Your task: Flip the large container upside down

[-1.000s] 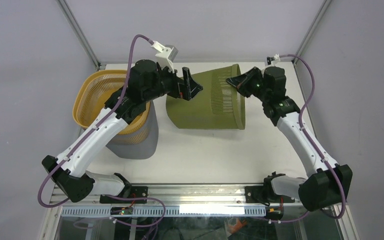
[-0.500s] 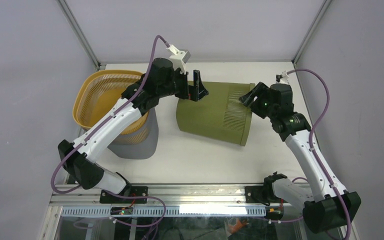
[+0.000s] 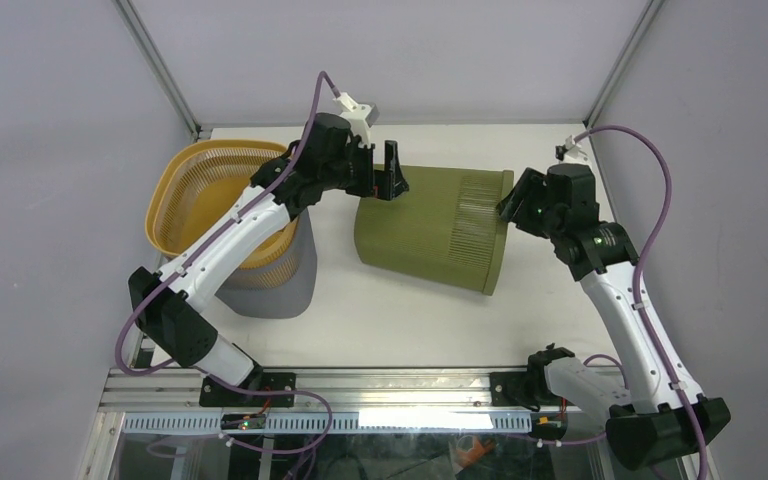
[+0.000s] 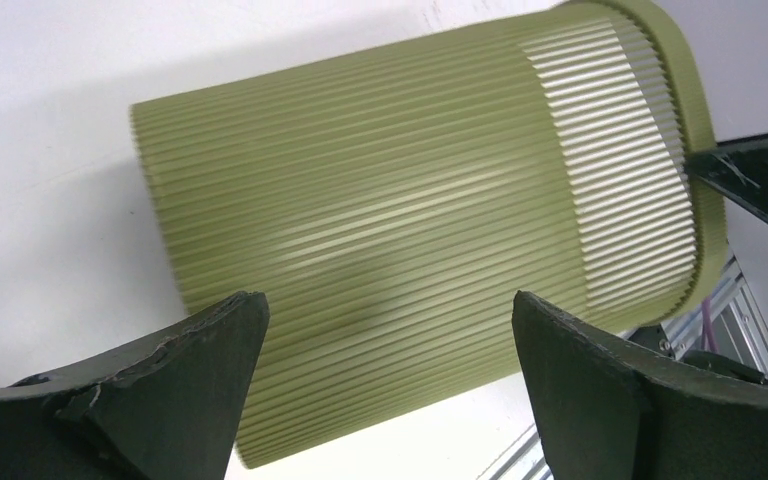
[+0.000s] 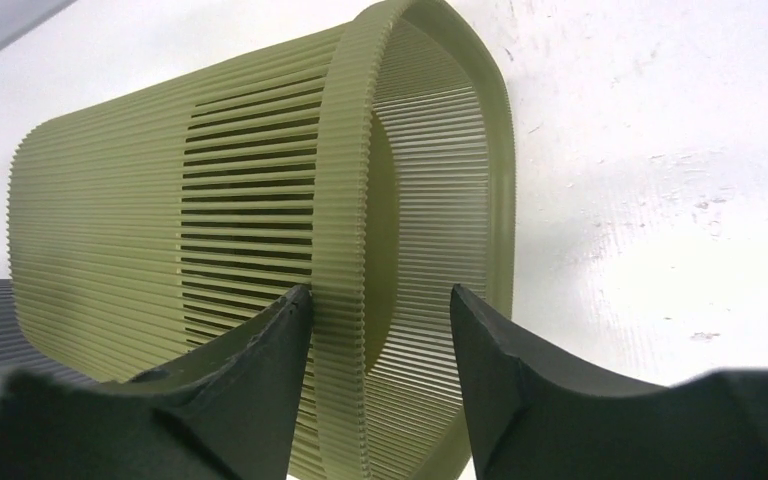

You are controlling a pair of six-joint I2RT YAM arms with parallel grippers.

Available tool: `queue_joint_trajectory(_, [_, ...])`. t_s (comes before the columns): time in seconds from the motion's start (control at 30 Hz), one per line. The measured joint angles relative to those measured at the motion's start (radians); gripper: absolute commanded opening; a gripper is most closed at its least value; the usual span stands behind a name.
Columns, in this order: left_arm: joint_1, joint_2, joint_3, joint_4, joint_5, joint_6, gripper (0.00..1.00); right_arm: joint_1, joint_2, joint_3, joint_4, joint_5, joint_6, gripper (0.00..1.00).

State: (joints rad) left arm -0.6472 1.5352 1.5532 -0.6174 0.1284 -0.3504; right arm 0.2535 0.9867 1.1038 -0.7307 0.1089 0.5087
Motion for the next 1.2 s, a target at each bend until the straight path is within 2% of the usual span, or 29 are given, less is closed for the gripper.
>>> queue_joint_trajectory(0.07, [0.018,0.000,0.000,0.000,0.001,-0.002,0.99,0.000,0.000,0.013,-0.021,0.007,-0.018,0.48])
queue_joint_trajectory(0.17, [0.038,0.000,0.000,-0.002,0.004,-0.007,0.99,0.000,0.001,0.019,-0.035,0.017,-0.032,0.46])
queue_joint_trajectory(0.5, [0.067,0.008,-0.051,-0.004,0.014,-0.037,0.99,0.000,0.002,0.020,-0.034,0.017,-0.040,0.44])
queue_joint_trajectory(0.93, [0.085,0.014,-0.064,0.045,0.113,-0.090,0.99,0.000,0.000,0.017,-0.029,0.015,-0.044,0.41])
queue_joint_trajectory(1.2, [0.086,0.011,-0.069,0.044,0.063,-0.091,0.99,0.000,-0.002,0.009,-0.012,0.014,-0.043,0.41])
